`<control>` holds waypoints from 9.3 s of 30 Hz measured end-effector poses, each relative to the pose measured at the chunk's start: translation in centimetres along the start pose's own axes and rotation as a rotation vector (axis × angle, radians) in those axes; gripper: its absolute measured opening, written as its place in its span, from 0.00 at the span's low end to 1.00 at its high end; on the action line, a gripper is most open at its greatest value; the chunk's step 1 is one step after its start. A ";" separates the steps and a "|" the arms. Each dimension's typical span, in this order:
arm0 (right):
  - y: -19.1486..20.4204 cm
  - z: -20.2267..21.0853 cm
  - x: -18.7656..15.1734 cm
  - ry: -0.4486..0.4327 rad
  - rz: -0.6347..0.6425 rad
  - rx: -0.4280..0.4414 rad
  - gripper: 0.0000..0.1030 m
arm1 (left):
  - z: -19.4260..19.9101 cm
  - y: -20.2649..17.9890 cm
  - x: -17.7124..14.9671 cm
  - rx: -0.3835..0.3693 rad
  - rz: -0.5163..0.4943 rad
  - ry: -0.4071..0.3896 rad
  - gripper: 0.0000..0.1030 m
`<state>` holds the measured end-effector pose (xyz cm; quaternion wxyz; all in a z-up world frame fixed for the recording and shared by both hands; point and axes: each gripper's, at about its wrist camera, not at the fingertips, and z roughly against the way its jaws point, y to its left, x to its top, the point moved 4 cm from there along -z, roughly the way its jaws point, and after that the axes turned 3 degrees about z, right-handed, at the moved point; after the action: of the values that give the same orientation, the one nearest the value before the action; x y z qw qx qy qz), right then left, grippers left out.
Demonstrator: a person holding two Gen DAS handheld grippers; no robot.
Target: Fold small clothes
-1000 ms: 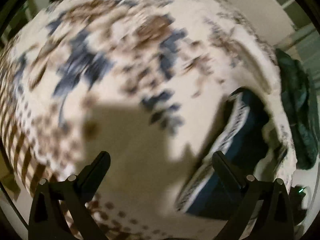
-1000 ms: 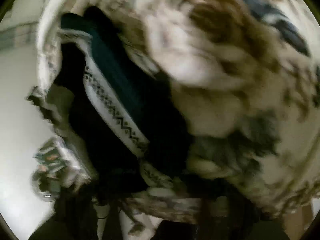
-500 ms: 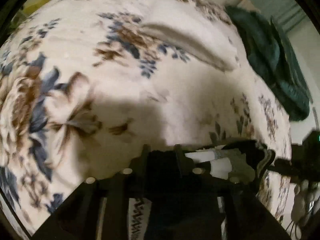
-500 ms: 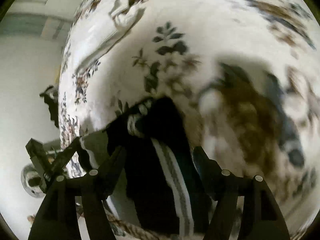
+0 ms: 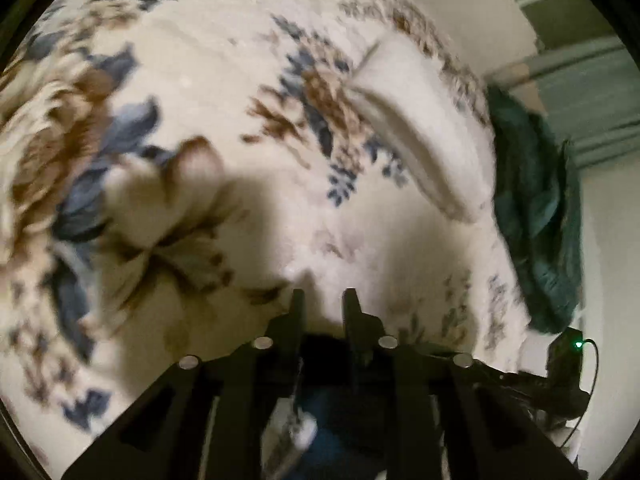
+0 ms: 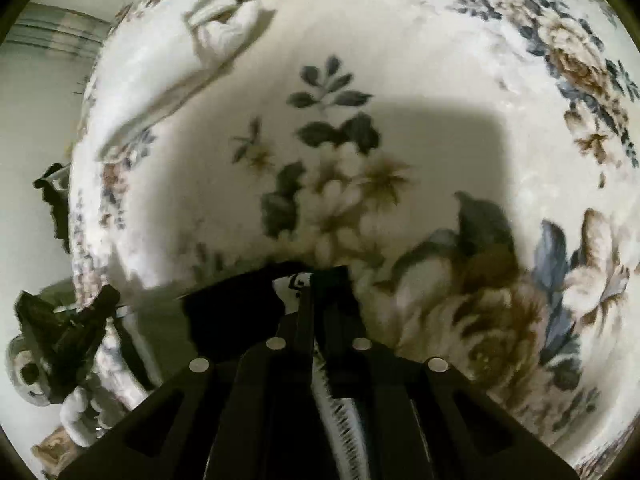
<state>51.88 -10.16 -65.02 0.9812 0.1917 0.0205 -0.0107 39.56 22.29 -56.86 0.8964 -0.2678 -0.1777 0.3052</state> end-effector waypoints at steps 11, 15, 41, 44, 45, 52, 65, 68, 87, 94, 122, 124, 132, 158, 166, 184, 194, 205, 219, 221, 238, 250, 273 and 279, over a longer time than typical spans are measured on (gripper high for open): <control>21.3 -2.7 -0.8 0.188 0.554 0.131 0.57 | 5.1 4.7 -10.9 0.033 -0.016 -0.006 0.64; 27.3 -7.7 -2.2 0.259 0.785 0.040 0.31 | 4.6 5.7 -12.3 0.036 0.020 -0.001 0.64; 26.5 -9.0 4.9 0.265 0.471 0.106 0.61 | 3.9 6.3 -14.6 0.007 -0.001 0.068 0.64; 27.9 -11.1 4.1 0.343 0.541 0.074 0.61 | 3.8 6.3 -14.4 0.015 -0.011 0.069 0.64; 28.6 -12.5 3.3 0.403 0.593 0.052 0.61 | 3.8 6.3 -14.3 0.017 -0.013 0.070 0.64; 29.9 -15.5 1.6 0.365 0.665 -0.100 0.09 | 3.2 5.5 -14.7 0.023 -0.053 0.090 0.64; 18.6 -2.1 2.5 0.135 0.268 0.200 0.51 | 6.5 3.3 -13.5 0.008 -0.064 0.044 0.64; 11.0 2.7 1.5 0.035 0.138 0.162 0.65 | 7.1 2.2 -11.7 0.012 -0.075 0.019 0.64; -5.0 -0.6 -1.0 -0.151 -0.178 0.231 0.11 | -2.9 -0.8 -1.5 0.092 -0.092 0.103 0.74; -5.3 -2.3 0.0 -0.073 -0.186 0.196 0.11 | -6.2 -1.3 0.1 -0.008 -0.035 0.156 0.10; -7.6 2.1 -18.9 -0.039 -0.465 0.333 0.09 | 7.0 5.3 -17.9 -0.055 0.288 0.121 0.63; -7.6 2.7 -19.4 -0.027 -0.443 0.304 0.09 | 6.2 5.3 -18.2 -0.086 0.337 0.124 0.63; -8.3 -1.5 -17.4 0.170 -0.341 0.099 0.19 | 4.8 7.5 -18.3 -0.177 0.574 0.038 0.63; 27.5 -16.2 3.9 0.462 0.407 -0.168 0.08 | 5.6 10.0 -19.9 -0.205 0.543 -0.105 0.07; 26.7 -16.4 4.3 0.475 0.338 -0.040 0.17 | 6.3 9.9 -19.1 -0.214 0.545 -0.043 0.10; -2.7 -1.4 -0.9 0.091 -0.100 0.143 0.76 | 2.6 1.2 -4.2 -0.045 0.017 0.003 0.71; -5.3 -1.4 -0.1 -0.052 -0.207 0.144 0.07 | -0.9 -1.0 -2.6 0.008 -0.058 0.063 0.71; -4.4 -2.1 0.7 -0.016 -0.152 0.132 0.08 | -5.1 -3.4 -1.0 -0.008 -0.124 0.104 0.15; -6.3 -3.0 0.5 0.037 -0.303 0.148 0.44 | -3.8 -1.8 0.2 -0.044 -0.004 0.133 0.46; -6.6 -1.5 -0.9 0.035 -0.289 0.160 0.55 | -1.4 -1.9 -0.5 -0.051 -0.020 0.099 0.54; -11.3 -4.3 -21.4 0.153 -0.661 0.404 0.41 | 5.1 4.4 -17.2 -0.054 0.461 0.078 0.48; -9.1 2.1 -22.0 0.024 -0.518 0.271 0.05 | 8.2 2.8 -16.5 0.011 0.367 0.003 0.01; 3.7 1.9 -11.9 0.152 0.000 0.169 0.59 | 4.9 10.0 -18.9 -0.200 0.702 -0.093 0.09; 20.7 -3.5 -2.8 0.250 0.452 0.068 0.63 | 6.2 10.1 -19.7 -0.194 0.668 -0.136 0.06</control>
<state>49.60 10.40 -60.34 0.9414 0.2243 0.0978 0.2321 17.20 18.67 -60.91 0.7037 -0.3741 -0.1676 0.5804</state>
